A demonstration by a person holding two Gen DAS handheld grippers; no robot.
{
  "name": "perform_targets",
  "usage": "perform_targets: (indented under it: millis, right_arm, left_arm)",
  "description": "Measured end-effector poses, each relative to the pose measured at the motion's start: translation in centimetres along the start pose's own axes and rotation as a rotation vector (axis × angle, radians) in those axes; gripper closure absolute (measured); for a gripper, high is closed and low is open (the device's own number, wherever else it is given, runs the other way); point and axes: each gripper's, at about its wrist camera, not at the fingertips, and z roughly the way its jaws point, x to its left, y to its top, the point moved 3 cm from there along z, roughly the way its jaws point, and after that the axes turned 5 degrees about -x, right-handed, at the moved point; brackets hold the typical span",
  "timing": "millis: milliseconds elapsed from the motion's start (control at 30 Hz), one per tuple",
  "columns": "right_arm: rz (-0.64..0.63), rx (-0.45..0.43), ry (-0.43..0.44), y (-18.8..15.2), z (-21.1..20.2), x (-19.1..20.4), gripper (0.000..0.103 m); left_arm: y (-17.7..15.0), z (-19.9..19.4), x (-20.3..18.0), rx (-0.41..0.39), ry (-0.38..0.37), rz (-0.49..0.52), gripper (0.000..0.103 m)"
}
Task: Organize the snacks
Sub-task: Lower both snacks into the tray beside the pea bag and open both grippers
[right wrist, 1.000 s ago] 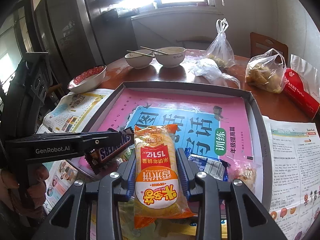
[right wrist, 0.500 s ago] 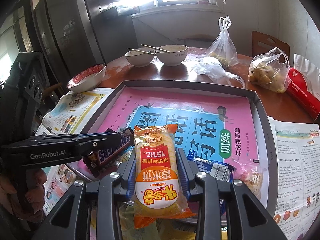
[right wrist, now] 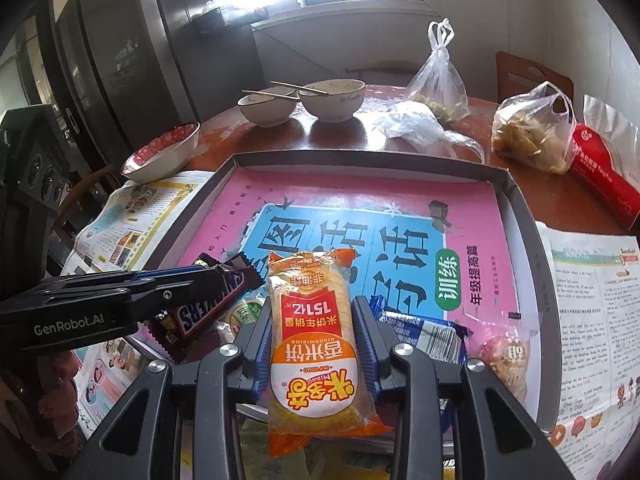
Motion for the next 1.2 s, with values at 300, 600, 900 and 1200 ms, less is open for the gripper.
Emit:
perform_targets:
  millis: [300, 600, 900, 1200]
  right_arm:
    - [0.019, -0.004, -0.002, -0.1, -0.4, -0.3, 0.066]
    - [0.028, -0.008, -0.006, -0.2, -0.8, -0.4, 0.061]
    - [0.027, -0.023, 0.004, -0.2, -1.4, -0.2, 0.058]
    - [0.032, -0.044, 0.009, -0.2, -2.2, 0.0, 0.050]
  left_arm:
    - [-0.2, 0.0, -0.3, 0.003, 0.003, 0.015, 0.085]
    - [-0.3, -0.1, -0.4, 0.005, 0.012, 0.022, 0.085]
    - [-0.4, -0.2, -0.7, 0.005, 0.023, 0.029, 0.083]
    - [-0.5, -1.0, -0.9, -0.007, 0.030, 0.037, 0.071]
